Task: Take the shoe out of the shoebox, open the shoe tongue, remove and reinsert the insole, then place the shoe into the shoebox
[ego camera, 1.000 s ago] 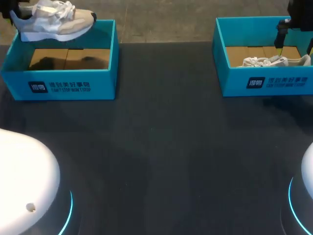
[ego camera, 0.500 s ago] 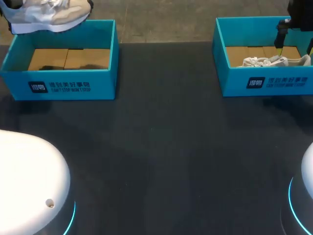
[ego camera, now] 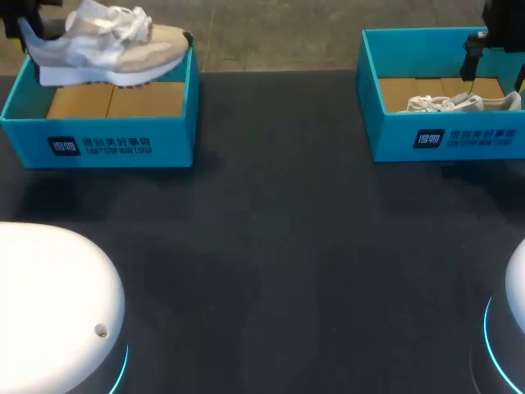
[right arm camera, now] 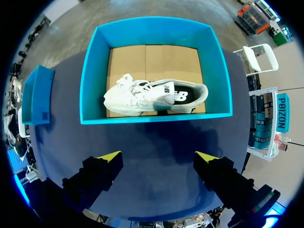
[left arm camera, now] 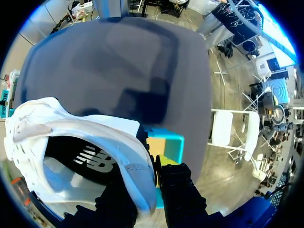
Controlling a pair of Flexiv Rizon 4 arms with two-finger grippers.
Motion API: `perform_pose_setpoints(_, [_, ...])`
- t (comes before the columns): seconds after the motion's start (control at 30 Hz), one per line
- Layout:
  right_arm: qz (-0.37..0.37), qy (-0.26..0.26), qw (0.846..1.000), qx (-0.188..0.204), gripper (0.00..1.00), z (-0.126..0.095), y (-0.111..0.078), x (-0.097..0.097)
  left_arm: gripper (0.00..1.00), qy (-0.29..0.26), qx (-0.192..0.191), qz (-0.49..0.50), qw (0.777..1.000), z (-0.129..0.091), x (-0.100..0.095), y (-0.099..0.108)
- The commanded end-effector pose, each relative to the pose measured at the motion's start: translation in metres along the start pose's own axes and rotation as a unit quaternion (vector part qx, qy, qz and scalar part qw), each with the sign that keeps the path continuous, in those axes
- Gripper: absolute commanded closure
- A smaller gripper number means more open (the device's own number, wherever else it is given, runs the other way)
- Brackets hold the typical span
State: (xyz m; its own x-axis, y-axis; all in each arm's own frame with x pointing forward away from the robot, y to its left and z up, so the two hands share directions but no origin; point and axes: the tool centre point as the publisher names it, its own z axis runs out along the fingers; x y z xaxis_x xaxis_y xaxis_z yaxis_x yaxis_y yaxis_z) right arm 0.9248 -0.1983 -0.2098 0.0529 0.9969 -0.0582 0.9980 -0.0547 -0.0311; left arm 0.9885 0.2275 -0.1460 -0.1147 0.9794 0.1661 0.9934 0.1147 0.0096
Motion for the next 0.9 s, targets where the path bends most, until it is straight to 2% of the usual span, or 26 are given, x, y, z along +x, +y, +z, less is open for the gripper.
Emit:
perform_pose_setpoints(0.03, [0.0, 0.0, 1.0, -0.001, 0.0, 0.0, -0.001, 0.0, 1.0, 0.013, -0.094, -0.003, 0.995, -0.006, -0.019, -0.073])
perform_pose_setpoints(0.33, [0.0, 0.0, 1.0, -0.001, 0.0, 0.0, -0.001, 0.0, 1.0, 0.009, -0.09, 0.01, 0.996, -0.008, -0.055, -0.139])
perform_pose_setpoints(0.6, [0.0, 0.0, 1.0, -0.001, 0.0, 0.0, -0.001, 0.0, 1.0, 0.013, -0.095, 0.014, 0.995, -0.003, -0.08, -0.192])
perform_pose_setpoints(0.73, [0.0, 0.0, 1.0, -0.001, 0.0, 0.0, -0.001, 0.0, 1.0, 0.021, -0.083, 0.008, 0.996, -0.001, -0.088, -0.209])
perform_pose_setpoints(0.9, [0.0, 0.0, 1.0, -0.001, 0.0, 0.0, -0.001, 0.0, 1.0, 0.023, -0.083, 0.001, 0.996, -0.001, -0.089, -0.21])
